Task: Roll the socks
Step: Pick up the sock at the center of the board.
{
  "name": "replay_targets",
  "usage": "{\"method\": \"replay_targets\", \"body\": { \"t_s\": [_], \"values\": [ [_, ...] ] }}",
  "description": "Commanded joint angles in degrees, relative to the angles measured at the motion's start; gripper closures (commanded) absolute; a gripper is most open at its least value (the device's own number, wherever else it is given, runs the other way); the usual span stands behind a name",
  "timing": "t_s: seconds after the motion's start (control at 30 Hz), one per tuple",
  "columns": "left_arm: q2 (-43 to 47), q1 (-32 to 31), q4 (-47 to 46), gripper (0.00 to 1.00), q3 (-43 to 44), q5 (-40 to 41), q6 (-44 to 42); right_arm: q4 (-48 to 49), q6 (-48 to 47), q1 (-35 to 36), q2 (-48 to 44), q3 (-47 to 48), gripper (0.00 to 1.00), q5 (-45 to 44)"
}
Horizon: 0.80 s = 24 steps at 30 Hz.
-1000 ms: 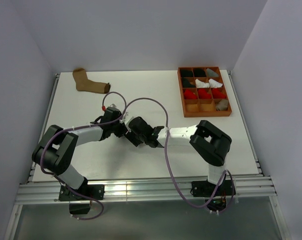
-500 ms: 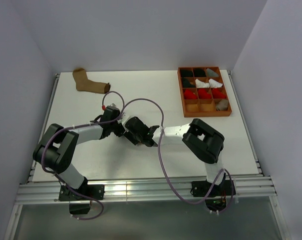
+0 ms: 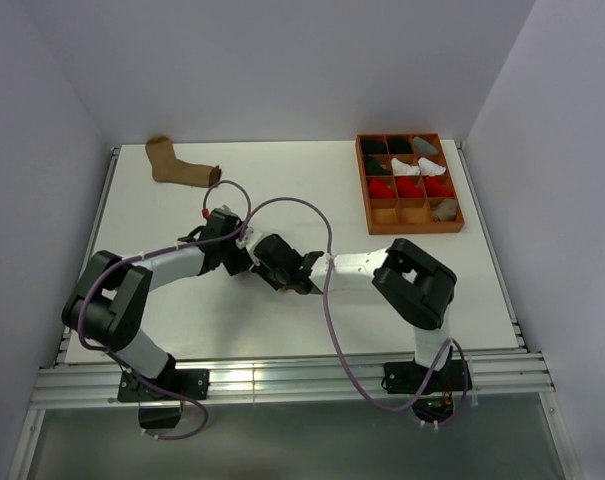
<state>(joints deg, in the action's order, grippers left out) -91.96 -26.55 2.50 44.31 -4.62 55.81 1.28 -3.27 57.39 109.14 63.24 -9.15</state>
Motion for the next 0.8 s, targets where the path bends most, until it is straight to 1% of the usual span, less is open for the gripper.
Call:
{"method": "replay_targets", "body": {
  "t_s": [0.0, 0.1, 0.17, 0.23, 0.27, 0.33, 0.37, 0.43, 0.47, 0.5, 0.53, 0.57, 0.63, 0.67, 0.7, 0.77],
  "values": [
    [3.62, 2.62, 8.57, 0.33, 2.17, 3.21, -3.25, -7.52, 2.30, 0.27, -2.35, -4.70, 1.00, 5.36],
    [5.74, 6.14, 12.52, 0.28, 4.90, 4.35, -4.83, -7.08, 3.18, -0.34, -6.39, -6.99, 1.00, 5.63],
    [8.37, 7.82, 14.63, 0.26, 7.01, 4.36, -5.97, -7.25, 3.18, -1.04, -9.54, -8.57, 1.00, 5.72],
    [11.52, 10.01, 17.70, 0.24, 8.67, 7.33, -7.47, -7.43, 4.66, -2.45, -12.01, -9.71, 1.00, 5.81],
    [12.59, 10.72, 18.58, 0.23, 9.21, 7.96, -7.82, -7.26, 5.28, -3.15, -14.72, -10.15, 1.00, 7.20],
    [16.18, 12.83, 21.39, 0.21, 10.08, 9.10, -8.87, -6.82, 5.99, -6.04, -17.63, -11.20, 1.00, 8.88],
    [17.51, 13.53, 22.27, 0.21, 10.26, 9.45, -9.40, -6.55, 6.51, -7.19, -20.87, -11.65, 1.00, 10.28],
    [21.72, 15.38, 24.20, 0.20, 10.53, 9.46, -11.07, -5.85, 6.96, -10.69, -24.22, -12.70, 1.00, 10.99],
    [23.30, 15.82, 24.83, 0.20, 10.53, 10.15, -11.60, -5.33, 7.39, -11.85, -27.81, -13.14, 1.00, 11.08],
    [26.63, 16.43, 25.35, 0.20, 10.53, 11.03, -12.65, -4.36, 7.49, -12.82, -29.67, -13.58, 1.00, 10.56],
    [28.40, 16.52, 25.88, 0.20, 10.27, 11.82, -13.44, -3.75, 7.75, -15.00, -31.52, -14.45, 1.00, 9.94],
    [30.25, 16.79, 25.97, 0.20, 10.00, 12.70, -14.14, -3.13, 8.01, -16.07, -35.02, -14.81, 1.00, 9.24],
    [35.26, 17.05, 25.97, 0.18, 9.22, 13.41, -16.52, -1.46, 8.01, -18.18, -38.29, -15.95, 1.00, 6.69],
    [37.01, 17.14, 26.06, 0.18, 8.78, 13.85, -17.31, -1.45, 8.10, -20.54, -40.65, -16.13, 1.00, 5.64],
    [40.34, 17.23, 25.97, 0.18, 8.07, 14.11, -18.97, 0.20, 8.10, -21.69, -41.63, -15.87, 1.00, 4.59],
    [43.61, 17.23, 26.24, 0.17, 7.54, 15.42, -20.56, -0.75, 8.28, -25.54, -42.17, -14.65, 1.00, 0.11]
  ]
}}
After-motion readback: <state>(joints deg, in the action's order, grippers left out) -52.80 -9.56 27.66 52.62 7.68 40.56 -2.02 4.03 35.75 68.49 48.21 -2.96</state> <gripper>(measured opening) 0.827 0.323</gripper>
